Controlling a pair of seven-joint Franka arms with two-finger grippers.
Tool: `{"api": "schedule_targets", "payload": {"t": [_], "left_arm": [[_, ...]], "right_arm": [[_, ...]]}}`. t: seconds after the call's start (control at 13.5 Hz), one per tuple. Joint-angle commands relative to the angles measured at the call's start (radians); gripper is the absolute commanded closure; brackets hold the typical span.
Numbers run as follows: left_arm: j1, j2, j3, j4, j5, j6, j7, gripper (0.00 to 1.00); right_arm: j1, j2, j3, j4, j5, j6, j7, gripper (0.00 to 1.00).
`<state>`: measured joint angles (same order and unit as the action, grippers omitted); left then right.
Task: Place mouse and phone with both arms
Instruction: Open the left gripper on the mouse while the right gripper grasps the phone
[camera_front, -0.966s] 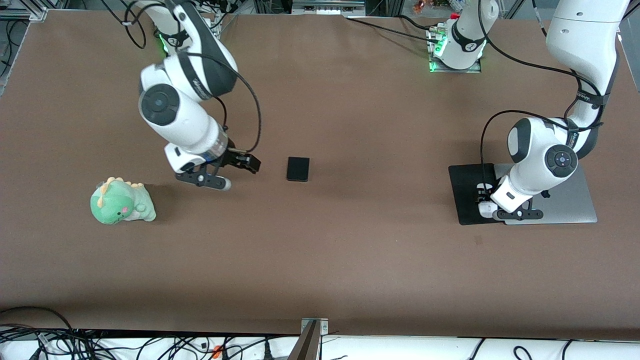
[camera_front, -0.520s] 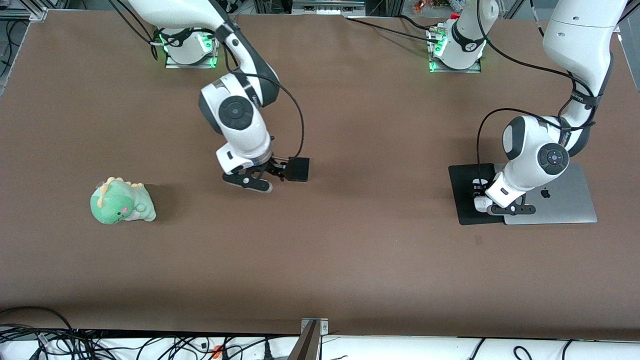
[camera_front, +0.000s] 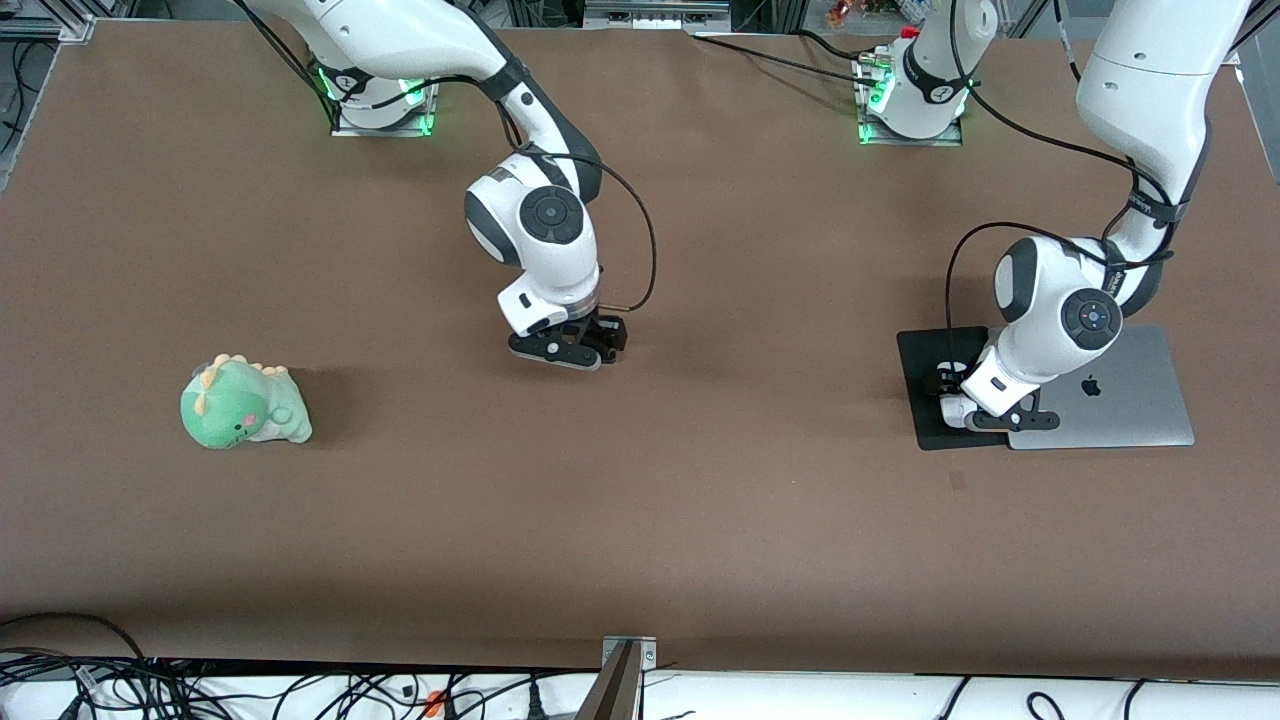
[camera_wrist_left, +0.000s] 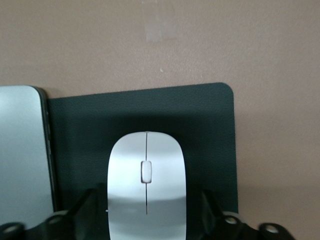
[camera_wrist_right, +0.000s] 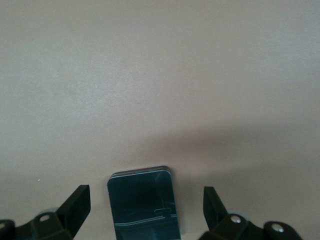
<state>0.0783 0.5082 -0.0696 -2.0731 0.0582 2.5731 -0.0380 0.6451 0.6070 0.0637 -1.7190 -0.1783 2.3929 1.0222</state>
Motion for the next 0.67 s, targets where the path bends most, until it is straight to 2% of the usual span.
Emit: {"api": "schedule_targets", "payload": {"t": [0.0, 0.07, 0.37, 0.59], "left_arm": [[0.008, -0.072, -0.002, 0.001, 0.029, -0.008, 0.044, 0.0], [0.012, -0.101, -0.002, 0.016, 0.029, -0.034, 0.056, 0.0], [0.018, -0.252, 0.001, 0.108, 0.028, -0.278, 0.098, 0.0], [0.02, -0.384, -0.004, 0.195, 0.026, -0.526, 0.107, 0.0]], "right_arm": [[0.037, 0.028, -0.015, -0.023, -0.046, 0.073, 0.044, 0.0], [0.039, 0.028, -0.015, -0.042, -0.067, 0.104, 0.048, 0.0], [0.038, 0.03, -0.015, -0.093, -0.119, 0.178, 0.045, 0.0], [0.038, 0.031, -0.016, -0.14, -0.121, 0.261, 0.042, 0.0]]}}
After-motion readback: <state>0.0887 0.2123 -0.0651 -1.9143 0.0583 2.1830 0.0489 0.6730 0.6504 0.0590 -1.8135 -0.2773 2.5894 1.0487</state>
